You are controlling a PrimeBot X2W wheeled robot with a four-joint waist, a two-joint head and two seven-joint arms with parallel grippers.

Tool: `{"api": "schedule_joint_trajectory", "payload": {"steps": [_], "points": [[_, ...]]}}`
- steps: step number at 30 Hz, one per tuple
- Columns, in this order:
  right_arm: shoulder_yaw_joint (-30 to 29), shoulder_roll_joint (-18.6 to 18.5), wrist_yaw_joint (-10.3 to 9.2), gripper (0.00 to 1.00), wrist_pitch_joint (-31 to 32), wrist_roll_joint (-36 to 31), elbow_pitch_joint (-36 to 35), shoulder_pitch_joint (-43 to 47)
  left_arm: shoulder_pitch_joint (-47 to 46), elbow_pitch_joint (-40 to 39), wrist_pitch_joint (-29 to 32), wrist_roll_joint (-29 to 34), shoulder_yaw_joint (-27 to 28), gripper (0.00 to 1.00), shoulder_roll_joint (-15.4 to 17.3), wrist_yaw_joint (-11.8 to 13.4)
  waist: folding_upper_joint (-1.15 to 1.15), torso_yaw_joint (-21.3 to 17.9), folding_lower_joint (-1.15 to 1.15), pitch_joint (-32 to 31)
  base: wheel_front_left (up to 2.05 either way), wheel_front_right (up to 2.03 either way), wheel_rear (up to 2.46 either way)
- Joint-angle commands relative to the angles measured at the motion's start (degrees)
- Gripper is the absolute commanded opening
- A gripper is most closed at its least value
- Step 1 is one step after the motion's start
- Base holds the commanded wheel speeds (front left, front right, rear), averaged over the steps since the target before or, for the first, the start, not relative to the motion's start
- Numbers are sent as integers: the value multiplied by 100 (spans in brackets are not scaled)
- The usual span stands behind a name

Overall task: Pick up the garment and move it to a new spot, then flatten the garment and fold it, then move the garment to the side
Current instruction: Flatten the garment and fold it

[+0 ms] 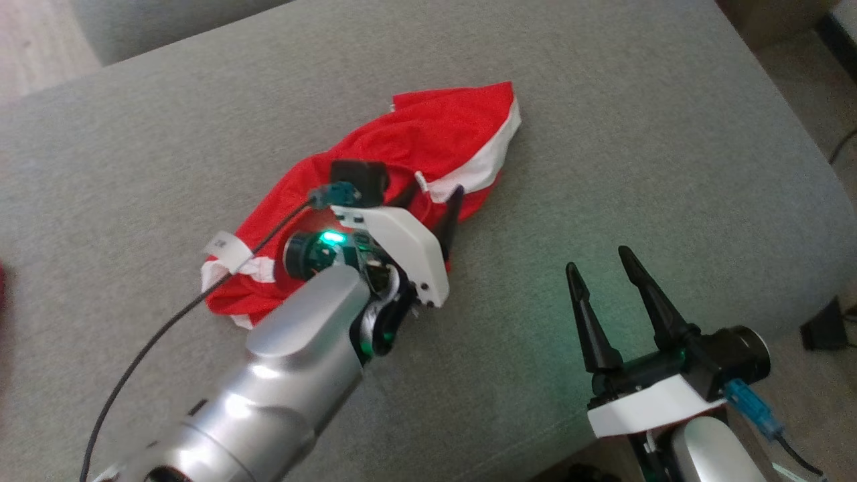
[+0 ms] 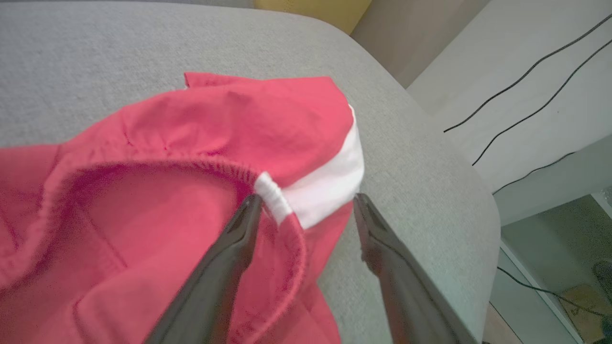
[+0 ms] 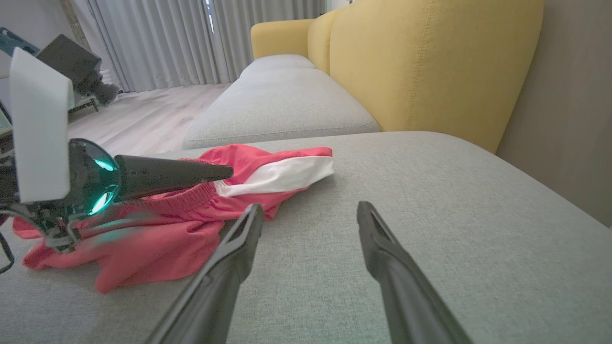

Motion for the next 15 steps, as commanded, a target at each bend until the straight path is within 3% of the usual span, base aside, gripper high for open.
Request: {"api": "schedule_joint_trajectory", "payload": {"steps": [1,5,6,7,8,15], "points": [[145,-20,43,100,-37,48,-185,-155,-369,7,-165,-110,142,100,6,51,0,-123,-1,61,0,0,0],[150,-20,43,100,-37,54,-181,-150,-514,275,-386,-317,91,98,6,46,0,-175,-1,74,0,0,0],[148,-20,43,100,-37,50,-181,-148,-548,321,-431,-359,62,75,6,34,0,-177,-1,74,0,0,0],[146,-20,43,100,-37,45,-181,-144,-572,360,-473,-404,28,45,6,17,0,-177,-1,69,0,0,0],[144,-20,43,100,-37,39,-180,-137,-595,393,-502,-445,-17,0,6,-6,0,-174,-1,63,0,0,0],[150,-20,43,100,-37,32,-125,-111,-751,352,-724,-751,-363,0,6,-357,0,-133,-1,-131,0,0,0]]}}
